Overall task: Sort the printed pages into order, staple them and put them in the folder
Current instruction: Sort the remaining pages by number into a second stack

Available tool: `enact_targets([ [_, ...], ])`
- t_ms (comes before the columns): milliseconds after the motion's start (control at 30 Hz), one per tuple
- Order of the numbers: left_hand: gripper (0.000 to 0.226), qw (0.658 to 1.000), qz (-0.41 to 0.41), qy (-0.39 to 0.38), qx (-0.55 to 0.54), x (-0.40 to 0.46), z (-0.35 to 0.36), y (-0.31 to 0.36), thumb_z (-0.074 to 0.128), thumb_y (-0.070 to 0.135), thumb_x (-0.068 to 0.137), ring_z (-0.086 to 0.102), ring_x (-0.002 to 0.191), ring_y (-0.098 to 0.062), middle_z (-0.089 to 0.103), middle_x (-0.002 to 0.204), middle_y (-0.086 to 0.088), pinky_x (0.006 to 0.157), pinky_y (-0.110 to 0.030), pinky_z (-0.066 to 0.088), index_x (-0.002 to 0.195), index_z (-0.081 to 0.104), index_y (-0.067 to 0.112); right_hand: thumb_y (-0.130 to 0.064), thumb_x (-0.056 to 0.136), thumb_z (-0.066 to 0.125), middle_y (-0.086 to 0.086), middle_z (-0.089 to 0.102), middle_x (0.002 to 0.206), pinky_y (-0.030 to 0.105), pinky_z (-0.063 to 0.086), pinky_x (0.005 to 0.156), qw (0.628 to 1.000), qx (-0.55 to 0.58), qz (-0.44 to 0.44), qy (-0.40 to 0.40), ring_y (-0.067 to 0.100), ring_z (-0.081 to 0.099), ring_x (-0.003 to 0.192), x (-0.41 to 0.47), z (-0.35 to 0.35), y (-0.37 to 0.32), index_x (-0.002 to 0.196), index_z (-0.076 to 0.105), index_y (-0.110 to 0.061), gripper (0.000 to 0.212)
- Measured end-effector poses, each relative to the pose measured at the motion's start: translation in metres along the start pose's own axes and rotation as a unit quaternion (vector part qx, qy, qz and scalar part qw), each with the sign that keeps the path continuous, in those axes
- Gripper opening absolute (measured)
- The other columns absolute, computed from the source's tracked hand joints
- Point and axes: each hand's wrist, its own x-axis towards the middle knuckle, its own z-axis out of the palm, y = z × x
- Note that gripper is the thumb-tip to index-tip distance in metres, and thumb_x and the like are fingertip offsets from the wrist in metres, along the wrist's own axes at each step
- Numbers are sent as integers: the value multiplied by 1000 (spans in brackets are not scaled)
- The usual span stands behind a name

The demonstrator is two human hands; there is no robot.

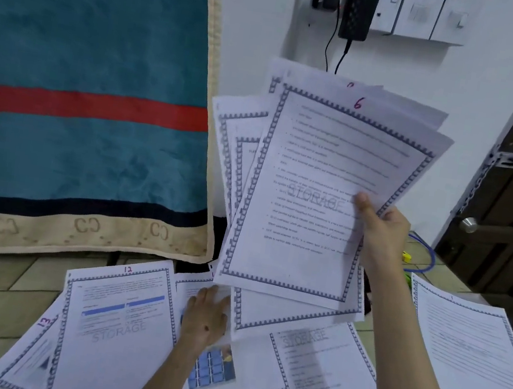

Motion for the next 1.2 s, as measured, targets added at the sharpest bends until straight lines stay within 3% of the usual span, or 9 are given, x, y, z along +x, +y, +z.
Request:
enact_targets([
  [200, 28, 944, -79, 46, -318, 4, -14, -3, 45, 10, 95, 51, 120, -30, 51, 134, -15, 102, -38, 43, 121, 55, 14, -16, 85, 68, 3, 71, 91, 39, 53, 87, 986, 36, 160, 5, 21, 67, 88, -9, -14, 35, 84, 66, -13, 3],
  [300, 18, 809, -183, 33, -557, 12, -14, -16, 45, 13, 96, 68, 80, -23, 65, 110, -23, 73, -38, 58, 94, 63, 13, -12, 83, 70, 10, 69, 100, 39, 52, 86, 967, -37, 252, 12, 22, 66, 83, -23, -23, 74, 91, 68, -9, 8],
  [400, 48, 625, -233, -42, -744, 14, -15, -31, 39, 45, 96, 62, 102, -34, 59, 120, -24, 82, -47, 53, 114, 60, 5, -10, 83, 70, 14, 67, 97, 29, 52, 69, 945, -141, 295, -7, 20, 61, 73, -44, -33, 112, 101, 66, 1, 21],
  [433, 58, 616, -228, -62, -751, 14, -16, -33, 33, 54, 95, 59, 106, -36, 60, 118, -21, 83, -49, 50, 114, 59, 6, -11, 83, 70, 14, 65, 91, 26, 49, 62, 936, -185, 299, -19, 20, 59, 69, -52, -37, 123, 97, 66, 2, 20],
  [533, 59, 668, -229, -101, -701, 7, -24, -29, 33, 61, 91, 61, 97, -31, 66, 105, -14, 78, -42, 50, 105, 62, 11, -15, 82, 72, 17, 65, 92, 26, 50, 68, 906, -284, 310, -48, 28, 63, 85, -71, -45, 148, 102, 62, 2, 28],
  [633, 79, 780, -185, -112, -587, 22, 2, -41, 77, 57, 64, 61, 110, -24, 63, 123, -9, 93, -43, 51, 125, 55, 12, -12, 76, 78, 19, 45, 140, 38, 42, 101, 897, -272, 338, -83, 32, 45, 129, -79, -44, 157, 141, 32, -2, 80],
  [700, 93, 823, -168, -99, -533, 32, 16, -50, 89, 44, 52, 57, 116, -22, 57, 132, -8, 101, -45, 46, 131, 50, 11, -10, 72, 81, 20, 44, 142, 41, 41, 103, 895, -266, 346, -94, 32, 46, 128, -76, -44, 157, 139, 36, 0, 82],
  [833, 38, 794, -123, -60, -592, 10, -25, -13, 75, 5, 74, 64, 102, -22, 65, 119, -10, 92, -38, 51, 109, 63, 11, -3, 72, 78, 17, 70, 107, 39, 55, 84, 898, -217, 341, -173, 29, 69, 93, -61, -41, 127, 106, 66, 1, 36],
  [1200, 36, 756, -7, 225, -615, -6, -139, 29, 80, 21, 69, 66, 99, -17, 69, 102, 2, 90, -35, 52, 101, 64, 21, -5, 81, 67, -4, 73, 105, 19, 54, 76, 968, -41, 66, -238, 11, 69, 97, -41, -1, 32, 103, 68, -15, 24],
])
